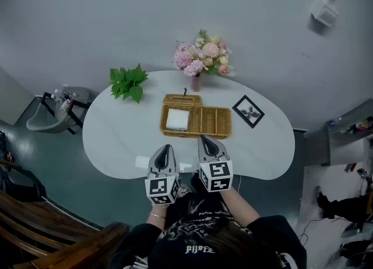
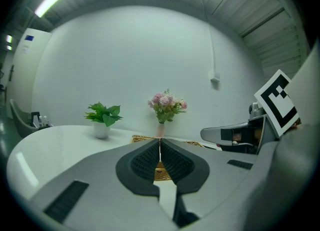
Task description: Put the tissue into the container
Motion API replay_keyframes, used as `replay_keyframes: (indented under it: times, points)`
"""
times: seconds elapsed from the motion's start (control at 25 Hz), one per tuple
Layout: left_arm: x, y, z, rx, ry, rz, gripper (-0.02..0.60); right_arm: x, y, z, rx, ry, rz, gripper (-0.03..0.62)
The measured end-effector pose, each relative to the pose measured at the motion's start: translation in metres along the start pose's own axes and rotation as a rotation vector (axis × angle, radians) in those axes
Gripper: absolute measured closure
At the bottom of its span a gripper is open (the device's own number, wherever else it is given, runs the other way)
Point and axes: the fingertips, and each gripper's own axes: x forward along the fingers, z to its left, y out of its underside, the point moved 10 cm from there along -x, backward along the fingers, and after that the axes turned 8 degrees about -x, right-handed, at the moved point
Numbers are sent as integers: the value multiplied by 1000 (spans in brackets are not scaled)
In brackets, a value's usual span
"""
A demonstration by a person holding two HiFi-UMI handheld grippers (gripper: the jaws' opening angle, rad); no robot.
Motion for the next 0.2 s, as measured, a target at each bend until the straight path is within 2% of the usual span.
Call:
replay_keyframes:
  times: [0.2]
  points:
    - [1,0,3,-10,-5,6,555,0,0,2,-4,-3,0,571]
